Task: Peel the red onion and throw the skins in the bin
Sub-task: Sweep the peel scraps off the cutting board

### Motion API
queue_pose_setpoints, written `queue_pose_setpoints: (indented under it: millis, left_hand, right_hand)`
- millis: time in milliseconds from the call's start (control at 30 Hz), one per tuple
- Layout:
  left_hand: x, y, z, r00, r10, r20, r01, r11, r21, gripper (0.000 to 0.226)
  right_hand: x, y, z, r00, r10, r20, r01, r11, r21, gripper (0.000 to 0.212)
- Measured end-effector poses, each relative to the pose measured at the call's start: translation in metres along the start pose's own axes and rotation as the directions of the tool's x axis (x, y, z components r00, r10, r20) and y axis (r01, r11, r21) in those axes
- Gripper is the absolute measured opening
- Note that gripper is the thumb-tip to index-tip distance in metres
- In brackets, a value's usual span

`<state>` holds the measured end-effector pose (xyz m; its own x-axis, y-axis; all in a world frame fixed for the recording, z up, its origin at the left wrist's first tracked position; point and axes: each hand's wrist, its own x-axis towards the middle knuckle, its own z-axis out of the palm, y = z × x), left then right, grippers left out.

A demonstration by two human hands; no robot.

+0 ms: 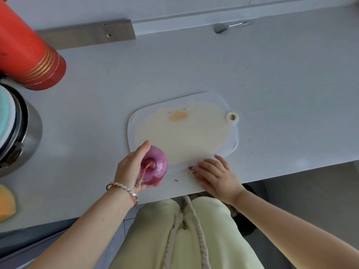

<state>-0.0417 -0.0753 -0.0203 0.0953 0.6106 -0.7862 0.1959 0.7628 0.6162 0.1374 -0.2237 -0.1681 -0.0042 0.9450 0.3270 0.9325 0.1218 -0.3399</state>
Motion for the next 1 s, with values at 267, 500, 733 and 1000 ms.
queue_pose_setpoints:
  millis: [267, 500, 733, 1000]
  left_hand:
    - [0.006, -0.004, -0.002, 1.0, -0.014, 0.001, 0.013, 0.998, 0.065, 0.035]
    - [0.009, -0.001, -0.003, 0.999, -0.036, 0.038, 0.032, 0.994, 0.107, 0.031]
    - [0.008, 0.011, -0.002, 0.992, -0.017, 0.129, -0.003, 0.988, 0.154, 0.042]
    - [0.013, 0.012, 0.002, 0.977, -0.039, 0.208, -0.018, 0.963, 0.267, 0.039]
  right_hand:
    - [-0.007, -0.034, 0.009, 0.846, 0.526, -0.086, -0.524, 0.85, 0.046, 0.051]
    - [0.008, -0.053, 0.03, 0.872, 0.468, -0.146, -0.47, 0.882, 0.023, 0.038]
    - [0.018, -0.036, 0.025, 0.942, 0.292, -0.166, -0.305, 0.951, -0.057, 0.035]
    - [0.037, -0.015, 0.019, 0.984, 0.164, -0.067, -0.171, 0.977, -0.13, 0.044]
